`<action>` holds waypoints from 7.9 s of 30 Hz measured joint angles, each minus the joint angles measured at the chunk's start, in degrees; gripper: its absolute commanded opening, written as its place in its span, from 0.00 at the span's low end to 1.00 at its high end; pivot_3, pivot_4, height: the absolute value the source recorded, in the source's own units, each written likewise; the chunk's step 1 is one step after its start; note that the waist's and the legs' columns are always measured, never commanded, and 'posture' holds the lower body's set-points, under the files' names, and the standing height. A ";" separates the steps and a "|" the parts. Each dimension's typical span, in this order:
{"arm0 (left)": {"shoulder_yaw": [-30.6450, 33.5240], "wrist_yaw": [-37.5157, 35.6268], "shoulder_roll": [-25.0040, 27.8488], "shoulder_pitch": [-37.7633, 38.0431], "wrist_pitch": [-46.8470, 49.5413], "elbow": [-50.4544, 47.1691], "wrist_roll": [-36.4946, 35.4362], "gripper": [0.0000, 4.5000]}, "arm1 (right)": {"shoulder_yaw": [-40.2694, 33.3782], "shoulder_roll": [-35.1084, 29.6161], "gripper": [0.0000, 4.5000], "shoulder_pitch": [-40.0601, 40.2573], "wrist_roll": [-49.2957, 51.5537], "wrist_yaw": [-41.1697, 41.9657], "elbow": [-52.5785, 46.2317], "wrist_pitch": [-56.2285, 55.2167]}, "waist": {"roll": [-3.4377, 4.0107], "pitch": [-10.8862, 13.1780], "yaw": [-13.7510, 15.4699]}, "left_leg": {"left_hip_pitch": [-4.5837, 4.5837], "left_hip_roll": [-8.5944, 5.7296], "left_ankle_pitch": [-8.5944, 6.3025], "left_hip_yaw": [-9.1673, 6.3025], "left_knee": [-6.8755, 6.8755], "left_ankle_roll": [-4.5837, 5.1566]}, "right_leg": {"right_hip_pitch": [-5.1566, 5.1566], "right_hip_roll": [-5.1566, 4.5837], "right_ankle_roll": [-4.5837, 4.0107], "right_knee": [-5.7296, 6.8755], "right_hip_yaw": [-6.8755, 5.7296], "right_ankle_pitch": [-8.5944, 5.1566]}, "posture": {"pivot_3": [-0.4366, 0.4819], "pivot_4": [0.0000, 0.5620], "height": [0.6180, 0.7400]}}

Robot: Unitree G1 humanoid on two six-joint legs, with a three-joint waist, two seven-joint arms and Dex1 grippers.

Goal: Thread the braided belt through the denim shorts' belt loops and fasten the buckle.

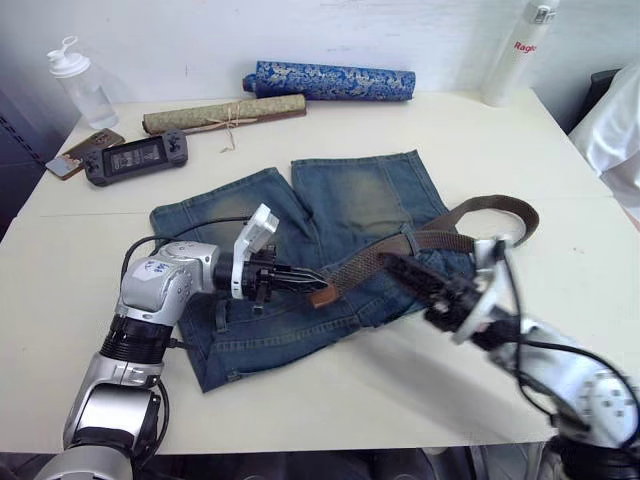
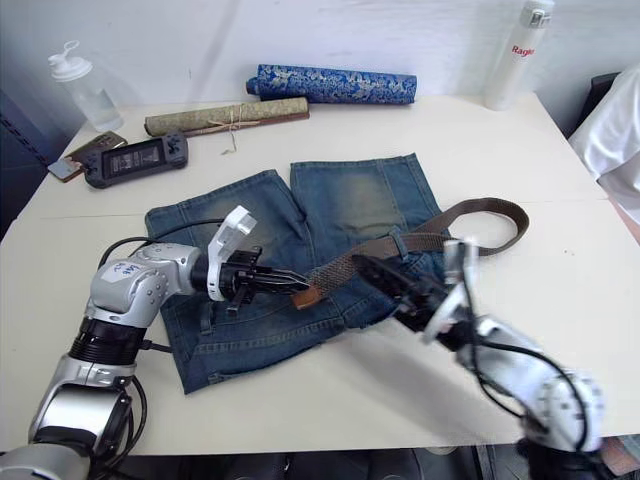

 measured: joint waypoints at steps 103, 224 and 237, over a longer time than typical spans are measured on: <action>10.18 36.98 6.09 36.72 -91.97 -8.07 46.41 0.59 | -2.45 30.29 0.00 -12.52 0.98 -23.21 23.48 -3.75 | 0.02 -0.04 -1.43 | -0.02 0.46 0.25 -0.08 -0.42 -0.29 | -1.18 0.41 -1.14 1.90 0.03 -0.66 | 0.48 0.27 0.22; 2.18 44.42 10.98 27.40 -90.50 -11.92 51.92 0.00 | 13.84 -30.44 0.03 -4.61 -122.53 55.73 23.78 -42.00 | -0.45 -0.19 1.72 | 0.81 0.16 -0.04 -0.01 -0.50 -0.12 | 0.42 0.11 -0.41 0.45 -0.08 -0.44 | 0.48 0.27 0.22; 1.96 43.41 10.94 27.29 -90.44 -13.23 51.92 0.00 | 11.75 -29.75 0.36 -7.06 -121.14 58.37 26.98 -40.94 | -0.45 -0.19 1.75 | 0.81 0.16 -0.03 -0.01 -0.50 -0.13 | 0.44 0.10 -0.36 0.42 -0.06 -0.41 | 0.48 0.27 0.22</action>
